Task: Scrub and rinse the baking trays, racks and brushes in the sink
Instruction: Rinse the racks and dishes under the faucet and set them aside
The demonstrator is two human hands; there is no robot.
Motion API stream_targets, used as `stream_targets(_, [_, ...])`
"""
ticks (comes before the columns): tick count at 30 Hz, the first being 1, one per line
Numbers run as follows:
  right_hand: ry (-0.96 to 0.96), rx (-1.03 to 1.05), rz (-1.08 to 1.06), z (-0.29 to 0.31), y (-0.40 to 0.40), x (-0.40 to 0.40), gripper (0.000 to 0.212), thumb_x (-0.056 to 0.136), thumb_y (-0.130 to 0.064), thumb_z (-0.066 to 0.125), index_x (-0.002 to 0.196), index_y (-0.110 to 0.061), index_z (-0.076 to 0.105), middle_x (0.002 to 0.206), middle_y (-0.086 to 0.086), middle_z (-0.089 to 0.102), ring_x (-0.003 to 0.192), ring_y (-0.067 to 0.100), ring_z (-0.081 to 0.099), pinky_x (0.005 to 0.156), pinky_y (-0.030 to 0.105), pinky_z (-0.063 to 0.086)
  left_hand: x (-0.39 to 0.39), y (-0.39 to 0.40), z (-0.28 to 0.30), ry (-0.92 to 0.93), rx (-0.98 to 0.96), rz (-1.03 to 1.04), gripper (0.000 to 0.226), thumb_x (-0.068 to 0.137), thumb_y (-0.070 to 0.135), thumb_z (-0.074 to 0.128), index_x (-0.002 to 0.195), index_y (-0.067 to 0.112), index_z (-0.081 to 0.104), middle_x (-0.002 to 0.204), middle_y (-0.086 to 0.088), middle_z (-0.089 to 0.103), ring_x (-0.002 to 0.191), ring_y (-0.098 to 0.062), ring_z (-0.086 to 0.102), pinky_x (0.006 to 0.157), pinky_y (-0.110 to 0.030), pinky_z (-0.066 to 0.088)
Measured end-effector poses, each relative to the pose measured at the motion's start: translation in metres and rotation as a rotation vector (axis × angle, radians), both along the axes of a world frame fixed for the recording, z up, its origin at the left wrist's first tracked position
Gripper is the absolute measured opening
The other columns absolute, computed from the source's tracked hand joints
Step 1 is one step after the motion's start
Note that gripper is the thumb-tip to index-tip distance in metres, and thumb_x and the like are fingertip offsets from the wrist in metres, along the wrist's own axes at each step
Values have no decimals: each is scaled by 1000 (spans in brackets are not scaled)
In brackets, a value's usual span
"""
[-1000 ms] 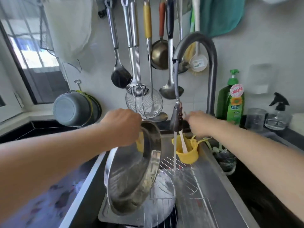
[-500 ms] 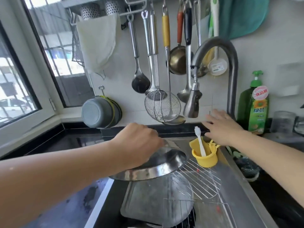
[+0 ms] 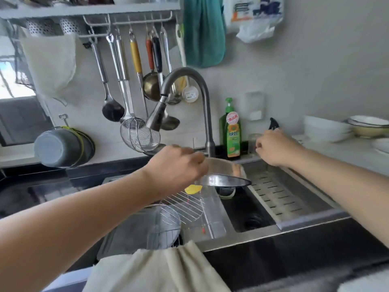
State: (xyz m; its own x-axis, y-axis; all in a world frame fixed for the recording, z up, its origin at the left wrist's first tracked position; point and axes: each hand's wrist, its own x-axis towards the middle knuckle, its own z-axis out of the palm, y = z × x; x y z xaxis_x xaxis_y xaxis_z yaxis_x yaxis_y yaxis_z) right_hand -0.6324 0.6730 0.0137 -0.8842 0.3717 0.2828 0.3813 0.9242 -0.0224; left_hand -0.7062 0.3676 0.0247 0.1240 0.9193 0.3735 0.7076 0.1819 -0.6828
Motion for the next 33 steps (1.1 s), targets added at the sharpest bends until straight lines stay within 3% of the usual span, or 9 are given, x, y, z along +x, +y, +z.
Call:
stream_targets(2, [86, -26, -54, 5, 12, 23, 29, 101, -23, 44, 96, -15, 72, 111, 11, 63, 102, 29, 47, 85, 38, 46, 0, 32, -2, 87, -25, -51, 15, 74, 1, 66, 77, 14, 62, 72, -3, 56, 57, -25, 55, 46, -30, 43])
stream_targets(4, [145, -38, -95, 5, 24, 43, 30, 100, -20, 44, 95, -14, 74, 105, 12, 65, 98, 28, 48, 81, 36, 47, -5, 65, -10, 143, -55, -107, 13, 80, 1, 60, 78, 14, 60, 74, -4, 56, 59, -25, 54, 48, -32, 45])
stream_targets(12, [133, -126, -175, -34, 59, 67, 27, 95, -17, 48, 88, -18, 74, 96, 5, 65, 97, 25, 56, 82, 38, 53, -13, 169, -65, 270, -201, -311, 17, 76, 8, 75, 71, 19, 62, 79, 0, 57, 74, -23, 54, 62, -33, 44])
stream_targets(18, [102, -185, -115, -57, 50, 51, 30, 97, -19, 45, 87, -21, 73, 99, 4, 68, 99, 26, 58, 86, 40, 54, -29, 169, -104, 212, -240, -192, 17, 75, 14, 82, 88, 16, 70, 106, -7, 52, 93, -26, 45, 66, -37, 44])
stream_targets(22, [115, -256, -57, -54, 25, 21, 28, 92, -18, 48, 84, -25, 74, 97, -1, 72, 89, 22, 63, 80, 36, 56, -30, 141, -123, 13, -204, -46, 33, 88, 15, 63, 121, 17, 64, 122, -10, 54, 107, -29, 52, 83, -43, 53])
stream_targets(25, [152, -329, 50, -51, -11, -7, 29, 95, -19, 49, 84, -21, 75, 92, -1, 73, 85, 22, 65, 80, 39, 58, -43, 94, -124, -224, -97, 161, 30, 92, 16, 54, 122, 18, 61, 123, -11, 55, 109, -31, 56, 82, -43, 51])
stream_targets(27, [175, -405, 134, -56, -45, -30, 28, 98, -20, 50, 87, -17, 76, 93, 1, 73, 88, 24, 66, 81, 41, 57, -59, 49, -122, -423, -55, 418, 22, 98, 21, 51, 118, 18, 58, 115, -6, 58, 105, -30, 59, 74, -39, 45])
stream_targets(30, [195, -528, 233, -68, -97, -72, 23, 98, -22, 55, 88, -18, 75, 91, -2, 73, 88, 21, 65, 75, 33, 52, -86, -11, -129, -782, -32, 885, 22, 101, 25, 46, 114, 18, 62, 111, -6, 66, 98, -32, 64, 75, -37, 47])
stream_targets(33, [116, -607, 270, -101, -141, -118, 24, 96, -22, 56, 82, -16, 75, 79, -2, 70, 78, 23, 64, 68, 34, 52, -121, -63, -160, -1137, -261, 1231, 26, 104, 21, 44, 112, 10, 66, 113, -12, 71, 100, -31, 70, 77, -36, 54])
